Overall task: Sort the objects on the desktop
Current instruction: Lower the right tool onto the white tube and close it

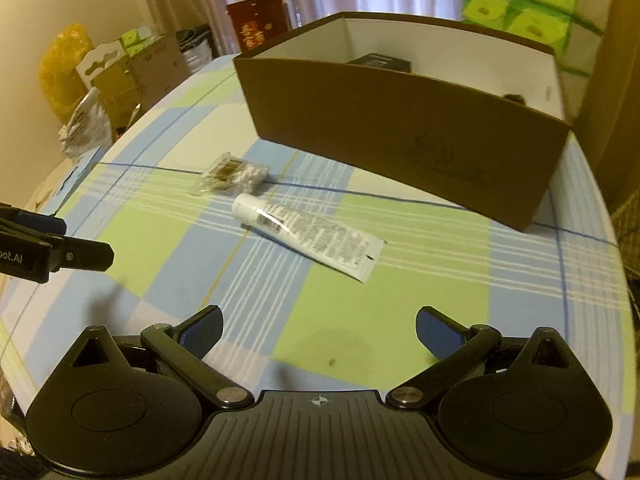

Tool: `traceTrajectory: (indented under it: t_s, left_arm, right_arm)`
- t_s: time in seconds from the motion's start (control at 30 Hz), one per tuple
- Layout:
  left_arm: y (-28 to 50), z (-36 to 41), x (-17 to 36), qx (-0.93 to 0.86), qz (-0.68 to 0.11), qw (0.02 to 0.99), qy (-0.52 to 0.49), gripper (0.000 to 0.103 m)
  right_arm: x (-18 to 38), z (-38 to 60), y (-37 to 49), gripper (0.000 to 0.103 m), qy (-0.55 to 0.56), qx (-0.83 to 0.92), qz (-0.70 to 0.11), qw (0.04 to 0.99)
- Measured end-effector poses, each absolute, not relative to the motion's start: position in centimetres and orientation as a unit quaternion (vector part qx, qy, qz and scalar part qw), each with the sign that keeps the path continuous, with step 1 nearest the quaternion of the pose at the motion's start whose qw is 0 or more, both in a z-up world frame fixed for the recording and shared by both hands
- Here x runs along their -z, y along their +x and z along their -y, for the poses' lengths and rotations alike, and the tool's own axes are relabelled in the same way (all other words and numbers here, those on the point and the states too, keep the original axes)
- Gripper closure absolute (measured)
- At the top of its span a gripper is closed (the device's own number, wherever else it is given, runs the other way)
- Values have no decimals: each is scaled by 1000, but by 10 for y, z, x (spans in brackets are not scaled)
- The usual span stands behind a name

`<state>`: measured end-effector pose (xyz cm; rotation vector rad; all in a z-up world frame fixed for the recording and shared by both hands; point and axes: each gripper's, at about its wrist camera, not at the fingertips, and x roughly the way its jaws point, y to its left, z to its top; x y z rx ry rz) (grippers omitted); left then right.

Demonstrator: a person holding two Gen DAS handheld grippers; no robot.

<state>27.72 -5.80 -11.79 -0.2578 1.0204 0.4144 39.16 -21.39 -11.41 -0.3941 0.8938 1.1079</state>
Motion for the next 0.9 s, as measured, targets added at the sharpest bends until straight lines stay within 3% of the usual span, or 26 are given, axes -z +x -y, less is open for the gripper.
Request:
traceTrajectory:
  t_s: [0.13, 0.23, 0.4, 0.83, 0.9]
  left_arm:
    - [279, 48, 126, -204, -488, 839, -128, 7]
    - [282, 40, 134, -209, -495, 833, -133, 7]
    - [287, 26, 144, -212, -506, 825, -138, 7]
    - [313, -6, 165, -207, -521, 816, -142, 7]
    - [317, -9, 166, -206, -521, 816, -142, 7]
  right_arm:
    - [123, 203, 392, 5, -191, -517, -400, 732]
    - [132, 194, 394, 20, -213, -531, -396, 718]
    - [145, 177, 395, 30, -253, -546, -368, 709]
    - [157, 125, 408, 35, -303, -604, -294, 676]
    - [160, 121, 408, 47, -308, -610, -296, 667]
